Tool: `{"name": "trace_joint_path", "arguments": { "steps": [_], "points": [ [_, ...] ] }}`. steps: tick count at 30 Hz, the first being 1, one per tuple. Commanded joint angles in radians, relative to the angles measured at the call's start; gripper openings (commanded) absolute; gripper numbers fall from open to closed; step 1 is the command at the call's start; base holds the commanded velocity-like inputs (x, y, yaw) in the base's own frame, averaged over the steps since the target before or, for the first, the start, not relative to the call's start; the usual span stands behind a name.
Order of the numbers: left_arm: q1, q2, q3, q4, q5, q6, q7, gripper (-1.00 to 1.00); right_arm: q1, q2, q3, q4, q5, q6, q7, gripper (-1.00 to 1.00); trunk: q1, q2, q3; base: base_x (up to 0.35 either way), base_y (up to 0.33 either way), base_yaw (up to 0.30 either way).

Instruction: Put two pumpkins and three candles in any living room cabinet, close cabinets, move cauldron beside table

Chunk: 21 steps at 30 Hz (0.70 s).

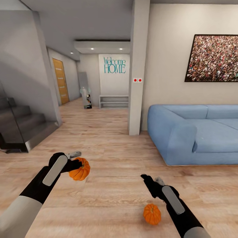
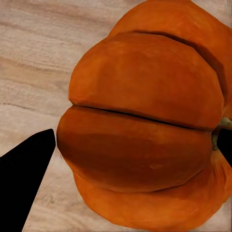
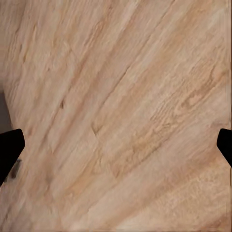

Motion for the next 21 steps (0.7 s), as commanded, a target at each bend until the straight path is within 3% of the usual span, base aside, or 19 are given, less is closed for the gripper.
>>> {"name": "trace_joint_path", "arguments": {
  "steps": [1,5,7,11,18,21],
  "points": [
    [-0.001,0.001,-0.003,-0.001,0.007,0.000,0.011,-1.00,-0.005,-0.006,-0.002,0.015,-0.021,0.010,-0.008,1.00,0.000,-0.001,-0.001,0.213,-0.053,0.000],
    [-0.001,0.001,-0.002,-0.001,0.005,-0.001,0.011,-1.00,-0.017,-0.032,-0.069,0.070,-0.060,0.078,-0.007,1.00,0.000,-0.001,-0.001,0.084,-0.021,0.000],
    [-0.001,0.001,-0.002,-0.002,0.006,-0.001,0.011,-1.00,-0.018,-0.037,-0.166,0.098,-0.071,0.129,-0.008,1.00,0.000,-0.001,-0.001,0.029,-0.007,0.000],
    [-0.001,0.000,-0.001,-0.002,0.007,-0.001,0.012,-1.00,-0.019,-0.039,-0.247,0.157,-0.080,0.164,-0.004,1.00,0.000,-0.001,-0.001,0.011,-0.003,0.000],
    [-0.001,-0.001,-0.001,-0.003,0.006,-0.002,0.012,-1.00,-0.020,-0.043,-0.273,0.202,-0.084,0.174,-0.007,1.00,0.000,-0.001,-0.001,0.002,0.000,0.000],
    [-0.001,-0.001,-0.001,-0.005,0.006,-0.002,0.012,-1.00,-0.023,-0.059,-0.277,0.272,-0.085,0.173,-0.010,1.00,0.000,-0.001,-0.001,0.000,0.000,0.000]
  ]
}}
